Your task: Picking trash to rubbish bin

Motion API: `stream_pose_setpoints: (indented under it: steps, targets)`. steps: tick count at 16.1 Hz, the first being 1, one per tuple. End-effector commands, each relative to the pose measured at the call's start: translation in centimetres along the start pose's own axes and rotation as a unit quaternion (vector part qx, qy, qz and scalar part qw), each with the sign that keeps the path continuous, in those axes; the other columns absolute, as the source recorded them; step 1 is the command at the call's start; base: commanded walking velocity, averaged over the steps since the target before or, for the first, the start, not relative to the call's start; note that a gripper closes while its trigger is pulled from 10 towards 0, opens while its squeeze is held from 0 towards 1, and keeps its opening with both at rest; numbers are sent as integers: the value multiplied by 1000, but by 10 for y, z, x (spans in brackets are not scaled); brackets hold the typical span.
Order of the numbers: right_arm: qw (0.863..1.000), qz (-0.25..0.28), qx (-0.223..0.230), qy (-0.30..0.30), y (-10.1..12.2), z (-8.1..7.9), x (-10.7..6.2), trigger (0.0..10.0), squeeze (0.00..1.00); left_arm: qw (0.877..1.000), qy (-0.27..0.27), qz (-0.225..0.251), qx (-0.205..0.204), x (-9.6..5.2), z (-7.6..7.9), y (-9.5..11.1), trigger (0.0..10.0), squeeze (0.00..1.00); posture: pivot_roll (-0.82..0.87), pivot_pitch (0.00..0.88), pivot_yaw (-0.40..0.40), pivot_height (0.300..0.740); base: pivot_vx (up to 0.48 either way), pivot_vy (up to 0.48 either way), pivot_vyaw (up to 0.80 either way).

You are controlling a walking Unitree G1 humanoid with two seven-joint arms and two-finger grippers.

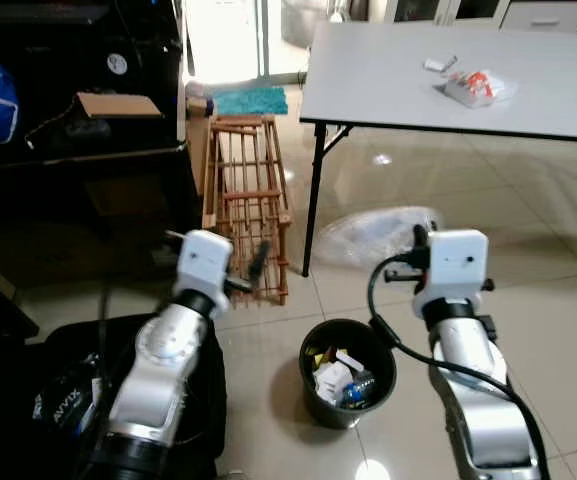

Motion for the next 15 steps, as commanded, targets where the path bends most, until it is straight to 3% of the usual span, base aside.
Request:
stream_pose_setpoints:
  steps: [1, 10, 15]
  targets:
    - [1000, 3, 1, -7, 1, 4, 0, 10000, 0, 1000, -4, 0, 7, 0, 2, 0, 10000, 0, 8, 70, 29, 740, 0, 0, 0]
    - [1000, -6, 9, -6, -2, 1, 0, 10000, 0, 999, -46, 16, 1, 0, 12, 3, 10000, 0, 9, 66, 32, 740, 0, 0, 0]
    - [1000, -15, 12, -10, -6, 2, -2, 10000, 0, 998, -54, 16, 0, -2, 12, 2, 10000, 0, 11, 68, 39, 740, 383, 0, 0]
Point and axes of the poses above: a point about 5 cm out from each wrist's last joint towards the gripper, its own x axis pointing out of the wrist towards the gripper, its own y axis along the axis of the wrist's last joint, z = x × y, the point moved 1 cm from there along x, pointing out of the wrist towards the gripper, and after that the axes turned 1 degree about -x, right-handed, at the moved point
